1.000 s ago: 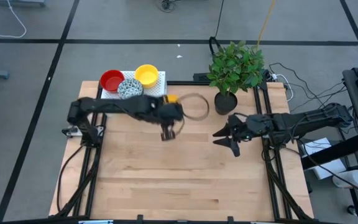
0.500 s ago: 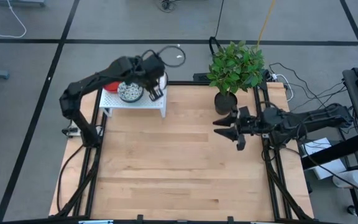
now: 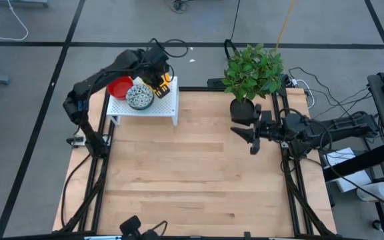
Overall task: Pick & Place Mini bowls
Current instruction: Stack the yellow bowl on the yellow bowls on the shelf, then return to Home Position
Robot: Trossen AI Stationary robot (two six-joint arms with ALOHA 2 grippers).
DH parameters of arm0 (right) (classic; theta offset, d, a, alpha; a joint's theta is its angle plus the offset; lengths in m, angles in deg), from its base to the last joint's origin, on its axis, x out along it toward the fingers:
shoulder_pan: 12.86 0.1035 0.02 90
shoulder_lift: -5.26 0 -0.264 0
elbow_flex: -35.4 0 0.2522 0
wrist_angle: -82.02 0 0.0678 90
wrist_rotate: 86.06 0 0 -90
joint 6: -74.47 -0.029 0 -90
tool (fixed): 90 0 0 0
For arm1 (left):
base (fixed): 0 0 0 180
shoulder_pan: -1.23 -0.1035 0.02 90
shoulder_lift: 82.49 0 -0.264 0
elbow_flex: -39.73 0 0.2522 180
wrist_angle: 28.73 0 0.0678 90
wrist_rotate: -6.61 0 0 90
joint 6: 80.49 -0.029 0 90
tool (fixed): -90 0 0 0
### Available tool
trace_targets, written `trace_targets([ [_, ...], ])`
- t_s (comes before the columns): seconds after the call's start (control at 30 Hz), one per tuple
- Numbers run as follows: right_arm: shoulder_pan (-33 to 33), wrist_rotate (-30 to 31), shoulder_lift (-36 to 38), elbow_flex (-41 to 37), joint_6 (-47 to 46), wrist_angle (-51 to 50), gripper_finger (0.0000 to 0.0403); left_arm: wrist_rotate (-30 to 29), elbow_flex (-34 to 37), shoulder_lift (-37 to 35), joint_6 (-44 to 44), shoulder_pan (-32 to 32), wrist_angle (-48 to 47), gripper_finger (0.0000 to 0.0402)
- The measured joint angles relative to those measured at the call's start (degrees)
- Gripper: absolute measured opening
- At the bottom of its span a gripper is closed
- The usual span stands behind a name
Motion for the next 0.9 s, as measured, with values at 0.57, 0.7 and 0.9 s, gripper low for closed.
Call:
trace_targets([
  [0.57,-4.27,-0.22,-0.02,0.00,1.96,-0.54,0.0155,-0.06,4.79,-0.17,1.20,0.30,4.27,0.0046],
  [0.7,-4.46,-0.24,-0.02,0.00,1.96,-0.52,0.0155,-0.09,4.79,-0.20,2.05,0.35,4.26,0.0103],
  [0.9,-4.48,-0.24,0.39,0.00,3.66,-0.56,0.0155,-0.08,2.69,-0.27,2.02,0.32,2.99,0.0179],
])
